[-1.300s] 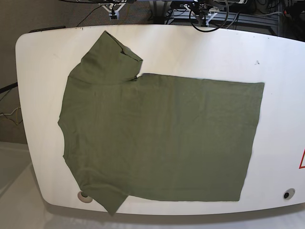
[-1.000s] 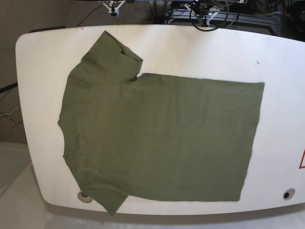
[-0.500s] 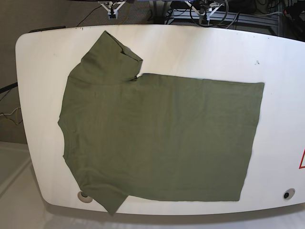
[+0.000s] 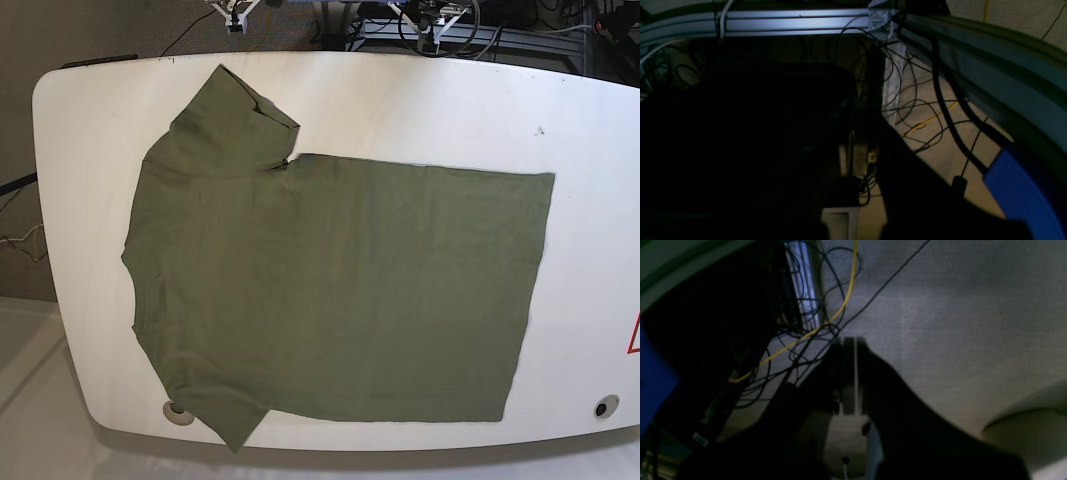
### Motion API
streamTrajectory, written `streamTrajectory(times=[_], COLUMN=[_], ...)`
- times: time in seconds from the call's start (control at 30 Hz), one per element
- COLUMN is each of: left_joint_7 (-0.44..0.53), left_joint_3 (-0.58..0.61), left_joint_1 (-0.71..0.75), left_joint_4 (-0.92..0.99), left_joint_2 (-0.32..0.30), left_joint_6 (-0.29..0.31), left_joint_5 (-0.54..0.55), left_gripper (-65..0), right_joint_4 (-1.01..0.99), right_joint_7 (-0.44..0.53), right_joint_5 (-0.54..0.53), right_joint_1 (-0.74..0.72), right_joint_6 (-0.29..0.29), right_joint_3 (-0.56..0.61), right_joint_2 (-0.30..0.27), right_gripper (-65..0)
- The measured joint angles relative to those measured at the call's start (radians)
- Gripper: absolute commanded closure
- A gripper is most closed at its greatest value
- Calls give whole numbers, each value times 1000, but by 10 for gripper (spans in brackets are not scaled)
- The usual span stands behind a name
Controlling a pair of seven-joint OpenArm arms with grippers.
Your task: Fold the T-shirt properly
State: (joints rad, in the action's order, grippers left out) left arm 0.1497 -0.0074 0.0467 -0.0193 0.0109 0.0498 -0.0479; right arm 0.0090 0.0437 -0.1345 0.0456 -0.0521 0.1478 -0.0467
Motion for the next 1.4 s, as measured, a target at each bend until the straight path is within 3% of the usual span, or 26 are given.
streamTrajectory(times=[1.4], left_joint_7=[8], left_joint_3=[1], left_joint_1=[24], left_joint_4=[-20], left_joint_2=[-3], left_joint_6=[-8], left_joint_5=[0], left_gripper=[0], right_joint_4=[15], right_joint_7=[14], right_joint_5=[-3], right_joint_1=[34], right_joint_6=[1], right_joint_3=[-3], right_joint_2=[-3], right_gripper=[0])
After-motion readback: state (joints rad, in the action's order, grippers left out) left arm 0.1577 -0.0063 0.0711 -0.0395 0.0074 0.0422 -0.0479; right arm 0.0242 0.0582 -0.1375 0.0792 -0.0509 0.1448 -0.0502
